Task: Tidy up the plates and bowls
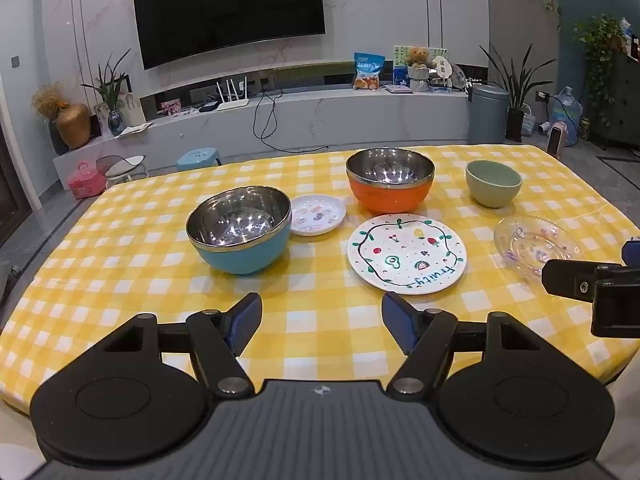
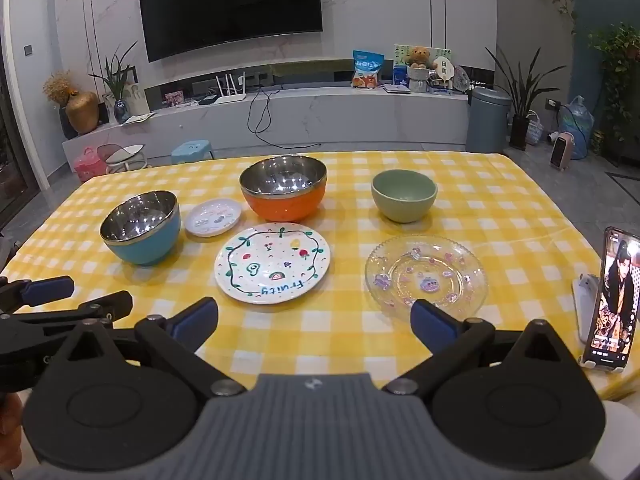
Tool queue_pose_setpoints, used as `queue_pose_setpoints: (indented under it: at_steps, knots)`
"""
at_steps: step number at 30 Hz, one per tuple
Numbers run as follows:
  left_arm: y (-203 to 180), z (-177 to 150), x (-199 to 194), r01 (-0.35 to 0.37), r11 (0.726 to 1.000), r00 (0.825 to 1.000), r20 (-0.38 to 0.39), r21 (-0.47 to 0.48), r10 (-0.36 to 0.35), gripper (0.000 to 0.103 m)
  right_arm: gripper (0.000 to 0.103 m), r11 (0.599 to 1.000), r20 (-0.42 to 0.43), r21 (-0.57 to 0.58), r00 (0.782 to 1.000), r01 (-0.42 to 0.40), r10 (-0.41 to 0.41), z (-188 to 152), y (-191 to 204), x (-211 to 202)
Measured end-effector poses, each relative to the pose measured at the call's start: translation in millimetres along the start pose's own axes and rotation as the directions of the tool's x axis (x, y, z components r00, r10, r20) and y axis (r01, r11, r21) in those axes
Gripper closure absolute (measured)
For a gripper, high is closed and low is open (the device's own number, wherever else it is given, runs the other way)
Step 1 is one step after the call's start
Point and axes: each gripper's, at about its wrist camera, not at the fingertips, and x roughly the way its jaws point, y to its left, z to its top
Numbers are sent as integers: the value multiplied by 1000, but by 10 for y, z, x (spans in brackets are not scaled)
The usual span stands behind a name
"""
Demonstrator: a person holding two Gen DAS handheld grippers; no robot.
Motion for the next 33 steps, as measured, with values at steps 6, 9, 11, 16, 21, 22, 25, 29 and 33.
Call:
queue_pose_setpoints:
  at_steps: [6,9,11,16,21,22,25,29,33]
  knots:
    - [2,-1,1,4,1000,1000,0,-9,-4,21,3,1000,-1,1,1000,-3,3,2,8,11]
    - [1,-2,1,4,1000,1000,1,-9,-4,21,3,1000,-1,-4,1000,-7,7,5,4,6]
    - [0,-1,2,4,1000,1000,0,-10,-4,21,3,1000,2,-8,1000,-9,9,23,-6,9]
    - [-2,-1,3,5,1000,1000,-1,-9,-5,21,3,1000,8,-20,1000,-21,22,16,-6,-2]
    - [-17,-58,20,11,1000,1000,-2,-10,-11,21,3,999,7,-27,1000,-25,25,4,40,28]
    - [-18,-59,19,11,1000,1000,-3,-10,-11,21,3,999,8,-27,1000,-24,24,6,40,27]
    - [-15,-68,27,12,1000,1000,-5,-13,-13,21,3,999,10,-28,1000,-26,26,4,37,29]
    - [-16,-71,31,12,1000,1000,-5,-11,-12,21,3,999,10,-26,1000,-25,25,2,37,25]
    - [-36,-50,52,18,1000,1000,-11,-15,-18,21,3,999,7,-26,1000,-24,24,1,44,28]
